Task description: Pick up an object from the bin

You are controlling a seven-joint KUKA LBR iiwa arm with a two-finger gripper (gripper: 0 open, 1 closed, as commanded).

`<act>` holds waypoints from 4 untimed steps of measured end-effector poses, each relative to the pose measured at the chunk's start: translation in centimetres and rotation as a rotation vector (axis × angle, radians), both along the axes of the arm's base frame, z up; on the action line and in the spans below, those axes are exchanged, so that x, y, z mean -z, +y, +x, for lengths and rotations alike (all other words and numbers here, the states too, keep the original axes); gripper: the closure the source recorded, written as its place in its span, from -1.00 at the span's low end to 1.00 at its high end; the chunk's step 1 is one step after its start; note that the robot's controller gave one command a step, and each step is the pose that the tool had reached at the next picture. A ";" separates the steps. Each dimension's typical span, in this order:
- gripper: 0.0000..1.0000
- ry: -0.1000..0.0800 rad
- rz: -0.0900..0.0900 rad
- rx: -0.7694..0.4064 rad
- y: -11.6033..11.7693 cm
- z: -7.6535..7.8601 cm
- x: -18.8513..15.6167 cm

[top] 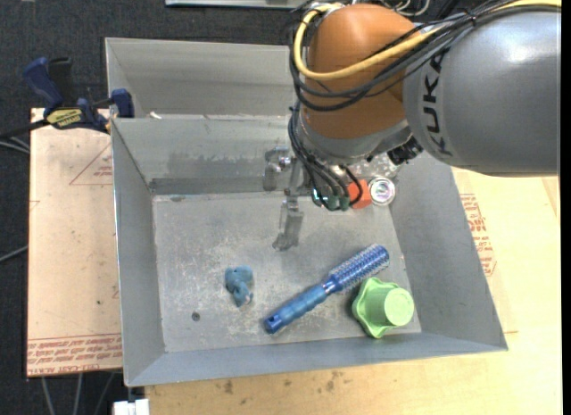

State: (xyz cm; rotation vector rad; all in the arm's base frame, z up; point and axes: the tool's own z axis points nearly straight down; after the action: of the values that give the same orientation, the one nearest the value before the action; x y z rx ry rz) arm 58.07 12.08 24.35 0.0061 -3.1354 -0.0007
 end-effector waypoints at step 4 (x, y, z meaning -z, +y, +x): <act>-1.00 -0.005 0.005 -0.940 3.9 -2.8 17.5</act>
Offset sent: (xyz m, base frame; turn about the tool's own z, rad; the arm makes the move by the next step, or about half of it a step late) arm -0.0053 0.0399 -0.1735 -1.0673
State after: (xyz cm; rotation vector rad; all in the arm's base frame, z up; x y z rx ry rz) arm 55.27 15.98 6.85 1.4275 -2.7976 -0.0041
